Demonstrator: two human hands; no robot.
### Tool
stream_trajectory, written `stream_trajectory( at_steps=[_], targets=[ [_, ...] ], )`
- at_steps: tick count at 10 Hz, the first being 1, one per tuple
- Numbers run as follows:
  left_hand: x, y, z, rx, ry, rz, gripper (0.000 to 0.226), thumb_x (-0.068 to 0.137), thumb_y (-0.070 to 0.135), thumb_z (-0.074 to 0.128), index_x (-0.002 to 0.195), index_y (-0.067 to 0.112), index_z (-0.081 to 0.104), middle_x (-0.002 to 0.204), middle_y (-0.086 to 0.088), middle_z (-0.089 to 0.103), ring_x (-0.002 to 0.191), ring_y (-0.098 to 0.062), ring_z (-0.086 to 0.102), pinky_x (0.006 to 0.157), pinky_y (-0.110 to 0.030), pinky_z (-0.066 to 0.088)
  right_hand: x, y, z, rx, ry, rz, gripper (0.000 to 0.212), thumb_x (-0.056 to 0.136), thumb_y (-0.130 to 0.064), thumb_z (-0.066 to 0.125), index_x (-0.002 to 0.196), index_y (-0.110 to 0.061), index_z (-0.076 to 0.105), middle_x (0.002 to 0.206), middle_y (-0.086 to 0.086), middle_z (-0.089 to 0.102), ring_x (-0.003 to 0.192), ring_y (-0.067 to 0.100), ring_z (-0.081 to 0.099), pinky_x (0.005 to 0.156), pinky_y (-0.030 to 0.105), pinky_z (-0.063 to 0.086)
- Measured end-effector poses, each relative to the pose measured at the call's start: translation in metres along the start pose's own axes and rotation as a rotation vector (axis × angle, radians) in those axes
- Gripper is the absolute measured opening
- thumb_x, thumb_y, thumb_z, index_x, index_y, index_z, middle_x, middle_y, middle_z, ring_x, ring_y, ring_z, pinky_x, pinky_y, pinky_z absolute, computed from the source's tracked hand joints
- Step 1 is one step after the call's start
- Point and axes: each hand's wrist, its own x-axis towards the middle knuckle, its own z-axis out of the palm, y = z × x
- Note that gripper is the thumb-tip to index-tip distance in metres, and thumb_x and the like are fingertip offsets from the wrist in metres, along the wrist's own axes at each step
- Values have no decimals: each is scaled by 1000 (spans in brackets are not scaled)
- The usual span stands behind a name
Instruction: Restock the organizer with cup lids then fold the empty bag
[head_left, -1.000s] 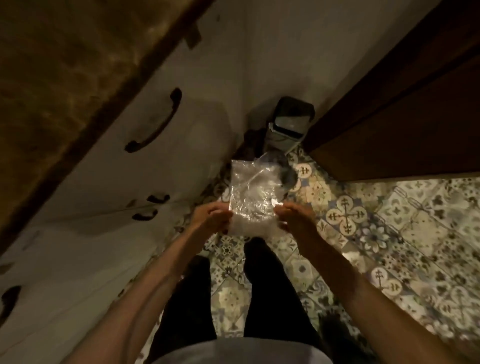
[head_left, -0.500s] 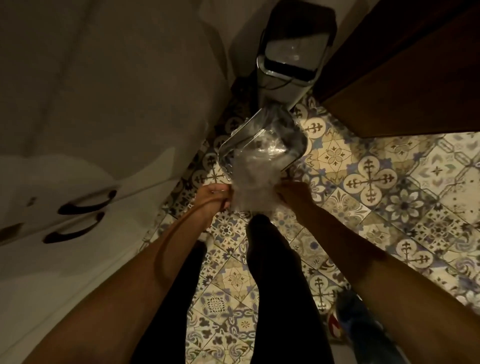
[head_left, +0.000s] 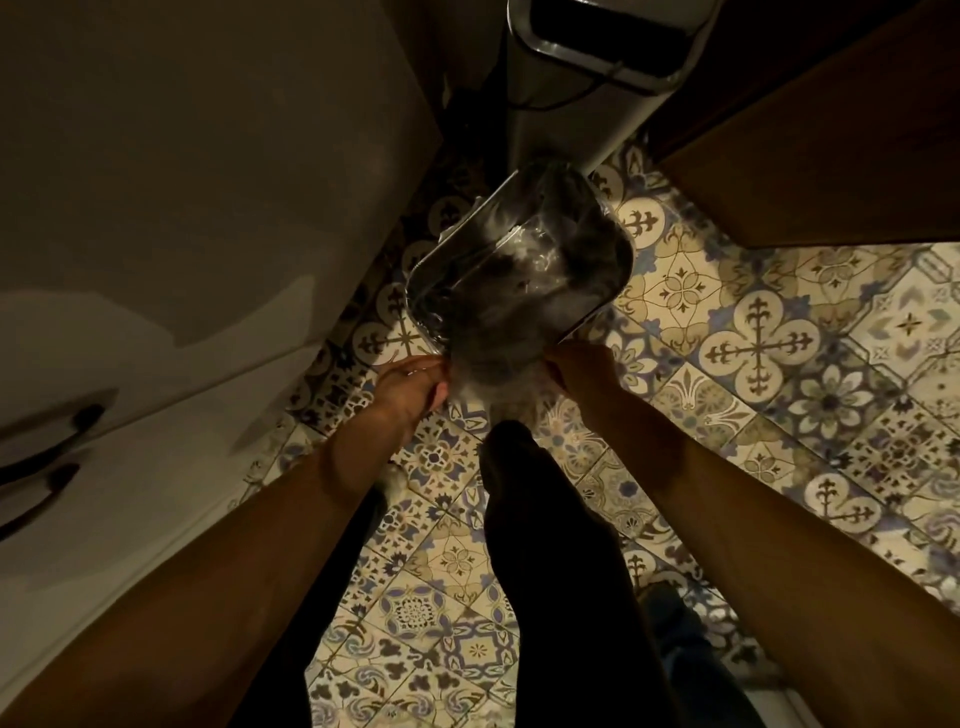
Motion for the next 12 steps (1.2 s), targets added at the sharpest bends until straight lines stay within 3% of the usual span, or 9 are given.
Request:
stream_trajectory(
  at_steps=[1,2,3,4,5,6,7,9,12],
  targets=[
    [12,-3,-1,-3,-7,-30,23,88,11,73,110,9,73,108,-6,75,108,-22,67,100,-37,52,7,2,2,-60,33,-27,24,96,-19,66,75,-15,55,64,1,53,54,11,49,43,15,41],
    [20,-5,-1,-45,-50,-51,17,87,14,75,104,13,74,88,2,80,100,-18,71,87,-31,55,7,6,1,-63,8,-48,29,97,-15,63,69,-19,58,66,-3,57,54,7,54,44,11,45],
    [27,-5,-1,-87,-97,-71,28,89,18,74,115,11,71,103,-4,79,104,-19,73,94,-34,55,6,6,2,-62,15,-40,32,98,-17,62,67,-20,57,65,-4,55,45,0,55,43,11,44],
    [26,-6,-5,-87,-156,-70,25,93,20,69,116,10,70,107,-8,78,100,-19,75,92,-35,57,0,3,6,-23,45,18,33,98,-28,63,68,-17,54,65,2,53,54,14,52,56,24,43],
    [18,-2,-7,-134,-218,-82,15,96,24,65,105,14,71,101,-6,79,89,-17,76,72,-30,59,-8,1,7,108,45,33,33,98,-40,63,80,-12,64,78,12,64,69,22,59,66,32,48],
    [9,1,-11,-153,-285,-108,23,99,36,56,109,19,67,105,-1,76,102,-20,68,77,-35,53,-19,-2,6,256,0,59,44,99,-45,62,111,-3,69,98,16,74,77,20,68,64,30,54],
    [-4,1,-14,-190,-342,-110,39,100,50,44,119,21,63,116,-2,71,111,-23,64,84,-38,50,-31,-2,0,262,-62,83,52,99,-53,58,118,-5,68,108,13,75,87,19,69,69,34,56],
    [-37,15,-17,-252,-361,-157,50,96,58,41,119,20,65,125,-5,66,111,-27,62,89,-39,45,-73,-4,-14,220,-151,71,53,99,-58,54,114,-9,68,106,9,72,98,24,67,97,48,53],
    [-123,25,-45,-249,-521,-97,53,102,53,34,137,18,52,144,-8,54,121,-27,56,111,-46,34,-170,-20,-35,296,-172,-21,53,100,-52,56,124,-6,67,113,12,70,100,24,66,92,44,55]
  ],
)
